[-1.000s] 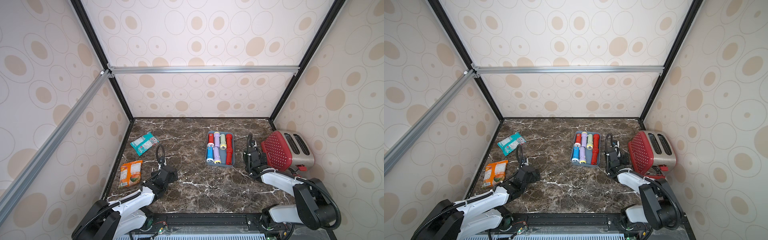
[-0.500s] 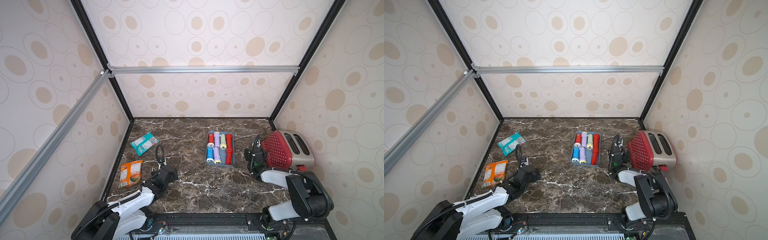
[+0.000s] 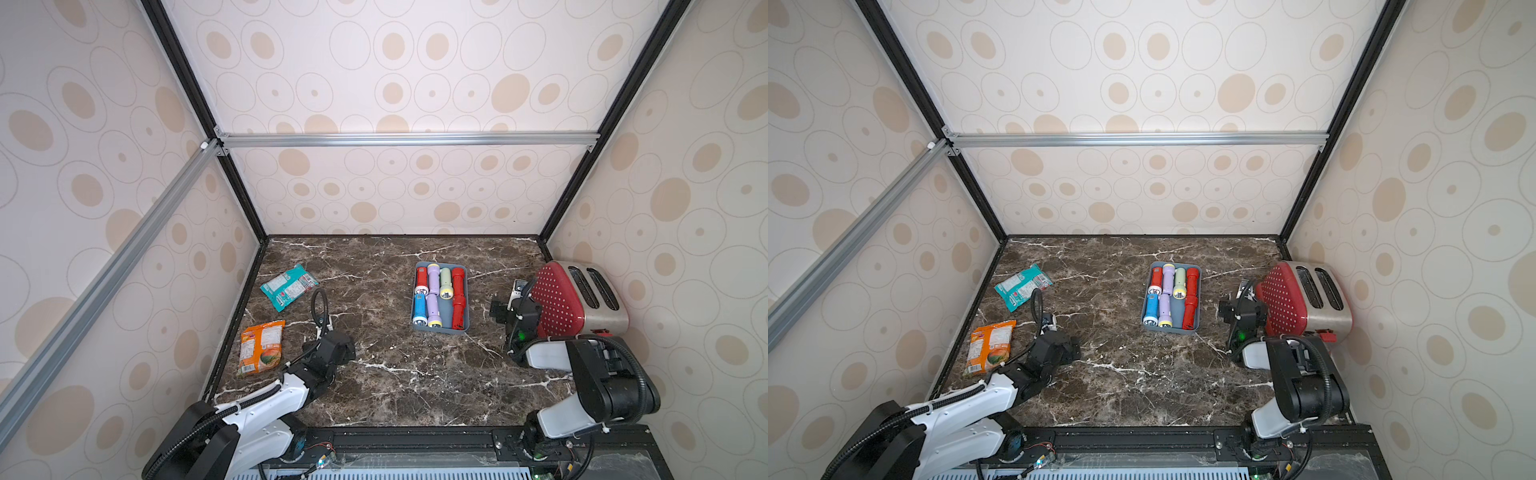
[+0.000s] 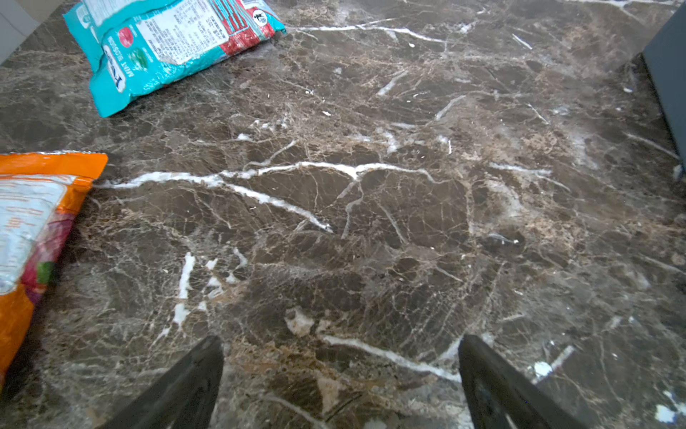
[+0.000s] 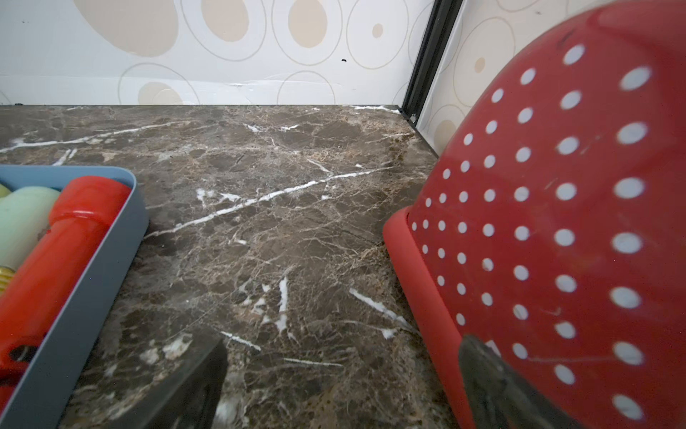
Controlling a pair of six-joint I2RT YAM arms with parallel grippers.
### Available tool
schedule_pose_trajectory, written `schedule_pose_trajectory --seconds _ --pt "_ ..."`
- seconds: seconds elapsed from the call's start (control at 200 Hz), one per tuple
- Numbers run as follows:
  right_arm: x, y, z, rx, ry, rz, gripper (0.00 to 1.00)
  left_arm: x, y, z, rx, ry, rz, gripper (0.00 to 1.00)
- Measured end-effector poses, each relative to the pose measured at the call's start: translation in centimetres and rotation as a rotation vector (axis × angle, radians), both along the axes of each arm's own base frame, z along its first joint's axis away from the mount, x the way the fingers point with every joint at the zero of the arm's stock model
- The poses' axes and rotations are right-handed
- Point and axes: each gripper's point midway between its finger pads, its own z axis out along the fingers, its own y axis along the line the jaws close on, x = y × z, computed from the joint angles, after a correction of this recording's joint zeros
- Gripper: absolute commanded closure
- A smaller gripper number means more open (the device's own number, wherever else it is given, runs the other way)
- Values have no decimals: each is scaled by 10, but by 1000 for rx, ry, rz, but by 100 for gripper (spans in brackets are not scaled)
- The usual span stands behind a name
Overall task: Put the flashlights into the storage boxes
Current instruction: Reset both arms
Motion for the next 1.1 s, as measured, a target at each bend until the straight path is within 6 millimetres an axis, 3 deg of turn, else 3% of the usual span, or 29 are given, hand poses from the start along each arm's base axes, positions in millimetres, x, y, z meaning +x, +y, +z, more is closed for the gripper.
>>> schedule_pose_trajectory --seconds 0.145,0.32,0.38,0.48,0.65,0.72,0.875,1.101 --pt "2 2 1 12 -11 12 2 11 9 21 68 -68 39 1" --pt "2 3 1 18 -13 15 2 45 13 92 217 -363 64 1" --pt "2 3 0 19 -8 16 2 53 18 108 297 -444 96 1" --pt "2 4 0 20 -9 17 2 64 30 102 465 -461 161 1" --pt "2 4 -1 21 -7 20 2 68 42 32 866 -242 79 1" --pt "2 4 -1 21 -6 20 2 66 45 20 960 -182 41 1" --pt "2 4 -1 21 -6 20 2 66 45 45 927 -267 61 2" --pt "2 4 -1 21 -6 21 2 46 54 100 701 -477 117 2"
